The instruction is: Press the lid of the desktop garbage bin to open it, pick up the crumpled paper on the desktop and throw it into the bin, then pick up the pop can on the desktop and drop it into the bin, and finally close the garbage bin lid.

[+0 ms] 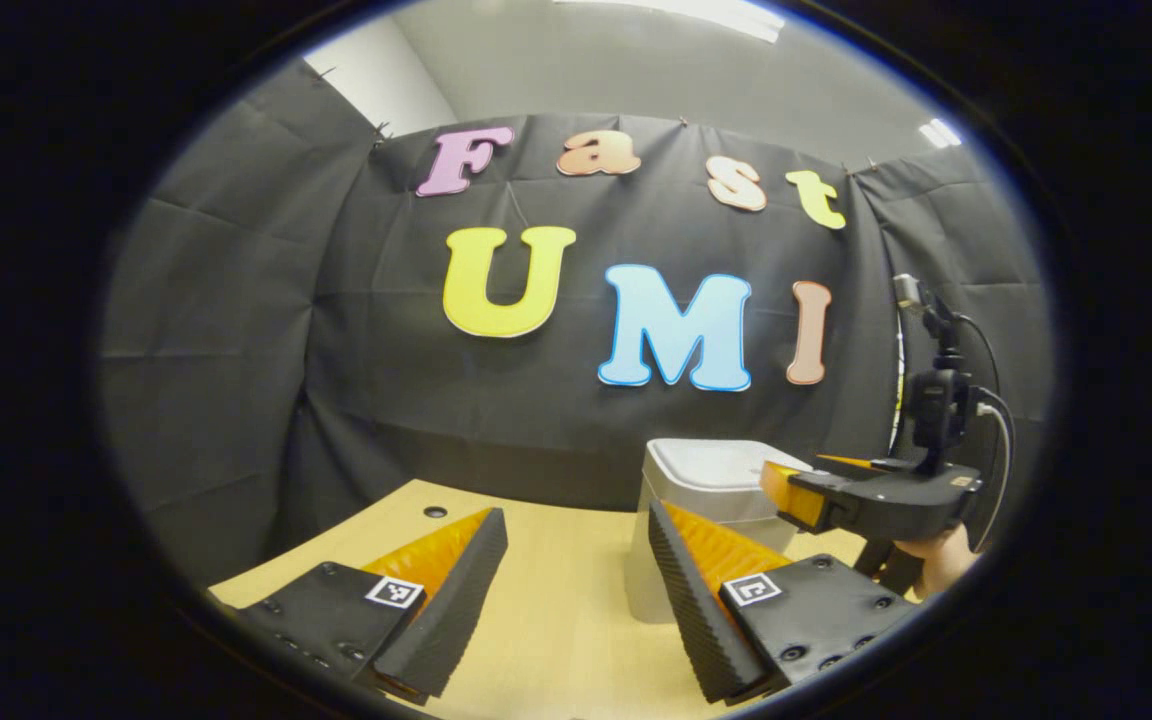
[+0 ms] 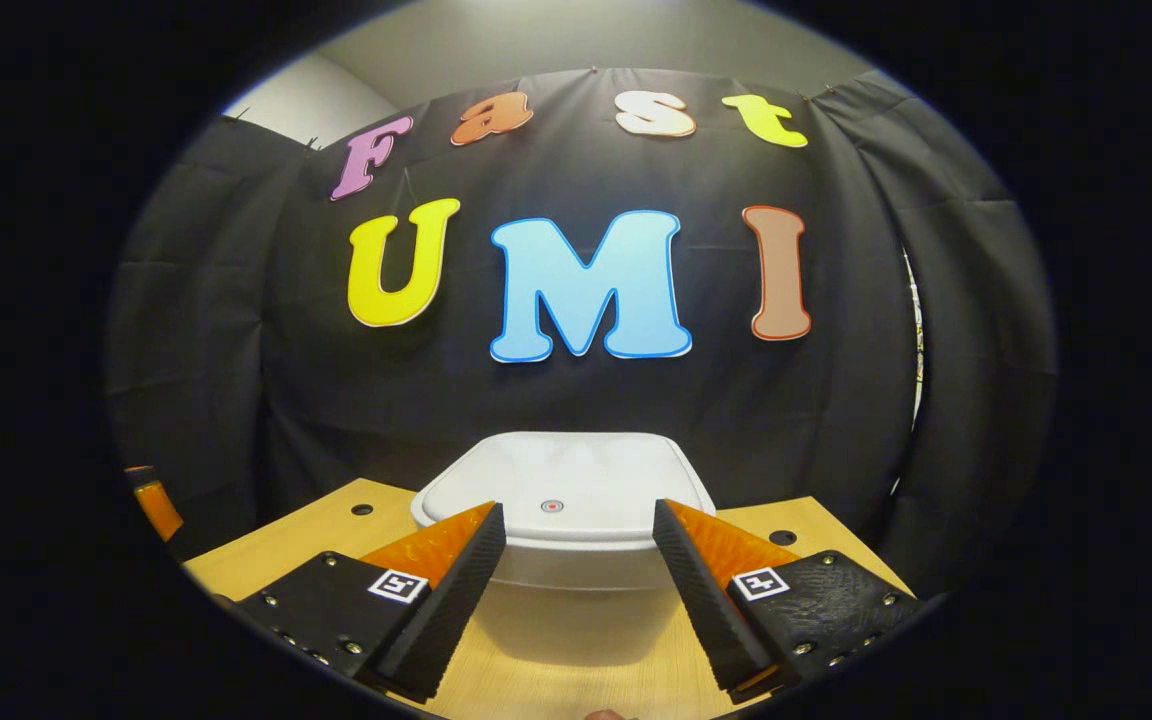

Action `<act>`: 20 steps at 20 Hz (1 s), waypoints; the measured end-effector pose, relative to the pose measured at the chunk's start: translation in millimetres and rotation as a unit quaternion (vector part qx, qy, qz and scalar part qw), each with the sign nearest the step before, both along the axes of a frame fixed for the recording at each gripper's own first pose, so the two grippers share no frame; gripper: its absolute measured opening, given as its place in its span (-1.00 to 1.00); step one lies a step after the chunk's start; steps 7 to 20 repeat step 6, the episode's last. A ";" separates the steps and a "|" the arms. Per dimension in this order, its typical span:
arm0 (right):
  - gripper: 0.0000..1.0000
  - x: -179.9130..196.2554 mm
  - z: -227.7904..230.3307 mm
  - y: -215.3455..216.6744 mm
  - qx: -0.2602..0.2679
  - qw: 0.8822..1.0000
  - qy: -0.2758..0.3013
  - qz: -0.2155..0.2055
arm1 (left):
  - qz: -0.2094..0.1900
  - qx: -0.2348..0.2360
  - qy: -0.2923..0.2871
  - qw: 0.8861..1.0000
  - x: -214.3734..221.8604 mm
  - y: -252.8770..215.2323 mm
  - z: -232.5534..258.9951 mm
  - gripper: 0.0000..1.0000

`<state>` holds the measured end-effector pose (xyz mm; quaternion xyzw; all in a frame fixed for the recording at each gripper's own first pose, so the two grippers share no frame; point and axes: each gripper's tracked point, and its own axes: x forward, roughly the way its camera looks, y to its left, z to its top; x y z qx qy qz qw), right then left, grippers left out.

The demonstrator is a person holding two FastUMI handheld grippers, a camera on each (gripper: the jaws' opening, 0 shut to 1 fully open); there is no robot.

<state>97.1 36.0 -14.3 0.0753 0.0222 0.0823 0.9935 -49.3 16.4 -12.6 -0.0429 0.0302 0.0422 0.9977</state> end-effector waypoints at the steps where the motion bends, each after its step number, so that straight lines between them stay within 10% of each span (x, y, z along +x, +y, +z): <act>1: 0.90 -7.7 2.3 -4.5 0.003 1.000 -0.004 -0.003 | -0.001 0.000 -0.002 1.000 1.5 -1.7 1.1 0.83; 20: 0.90 -42.4 -4.1 -27.0 -0.011 1.000 0.009 -0.008 | 0.003 0.008 -0.011 1.000 9.7 -9.3 8.2 0.83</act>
